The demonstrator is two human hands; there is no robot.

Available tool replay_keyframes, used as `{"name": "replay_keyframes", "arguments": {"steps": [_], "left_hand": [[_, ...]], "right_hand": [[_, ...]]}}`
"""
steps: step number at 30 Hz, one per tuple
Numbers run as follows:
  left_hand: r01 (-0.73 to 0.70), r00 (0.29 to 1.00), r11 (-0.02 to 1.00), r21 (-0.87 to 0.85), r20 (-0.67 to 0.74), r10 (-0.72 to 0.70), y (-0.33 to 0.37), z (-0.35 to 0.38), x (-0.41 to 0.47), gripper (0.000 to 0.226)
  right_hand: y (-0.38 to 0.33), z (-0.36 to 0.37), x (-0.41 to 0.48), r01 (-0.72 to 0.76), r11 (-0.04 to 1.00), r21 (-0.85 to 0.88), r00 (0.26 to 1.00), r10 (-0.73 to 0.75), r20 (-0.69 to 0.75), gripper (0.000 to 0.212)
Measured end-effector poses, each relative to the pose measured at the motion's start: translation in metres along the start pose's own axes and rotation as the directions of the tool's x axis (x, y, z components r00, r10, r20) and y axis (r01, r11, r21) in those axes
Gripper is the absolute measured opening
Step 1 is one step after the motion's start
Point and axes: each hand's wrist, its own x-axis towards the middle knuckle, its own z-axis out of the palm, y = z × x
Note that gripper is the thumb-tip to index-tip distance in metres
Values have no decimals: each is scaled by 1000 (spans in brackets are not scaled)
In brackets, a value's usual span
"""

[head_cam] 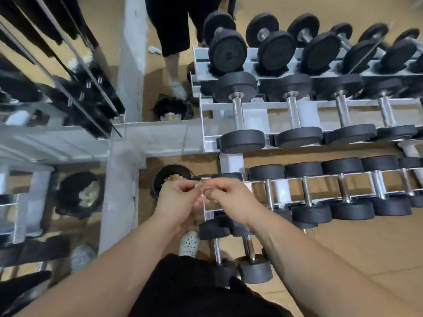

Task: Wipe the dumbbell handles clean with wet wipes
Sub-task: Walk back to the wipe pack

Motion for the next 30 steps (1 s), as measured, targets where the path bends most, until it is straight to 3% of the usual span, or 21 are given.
{"name": "replay_keyframes", "arguments": {"steps": [2, 4, 6, 9, 13, 17, 20, 24, 30], "left_hand": [[52, 998, 997, 48, -31, -51, -4, -30, 32, 9], [138, 989, 988, 70, -69, -133, -13, -56, 68, 9], [215, 974, 974, 72, -91, -208, -25, -78, 101, 11], [310, 948, 949, 53, -87, -305, -38, -100, 140, 43], [418, 908, 907, 51, -48, -416, -31, -116, 165, 35], [420, 908, 906, 57, -19, -419, -18, -119, 172, 19], [349, 936, 936, 53, -61, -346, -10, -109, 167, 17], [299, 953, 949, 100, 17, -302, 1, -81, 152, 14], [166, 970, 970, 180, 147, -193, 15, 2, 118, 21]], "right_hand": [[-9, 18, 30, -43, 996, -74, 998, 45, 31, 32], [-13, 31, 59, -91, 989, -119, 996, 89, -29, 39], [-13, 38, 82, -156, 983, -94, 982, 144, -120, 38], [-19, 40, 103, -208, 970, -123, 964, 182, -193, 31], [-26, 38, 115, -193, 967, -164, 964, 156, -217, 30], [-20, 36, 117, -233, 967, -107, 948, 201, -245, 25], [-16, 31, 112, -271, 959, -84, 933, 240, -269, 28], [-10, 16, 91, -293, 956, 19, 909, 285, -304, 30], [25, -36, 23, -275, 961, 39, 861, 264, -435, 32]]}}
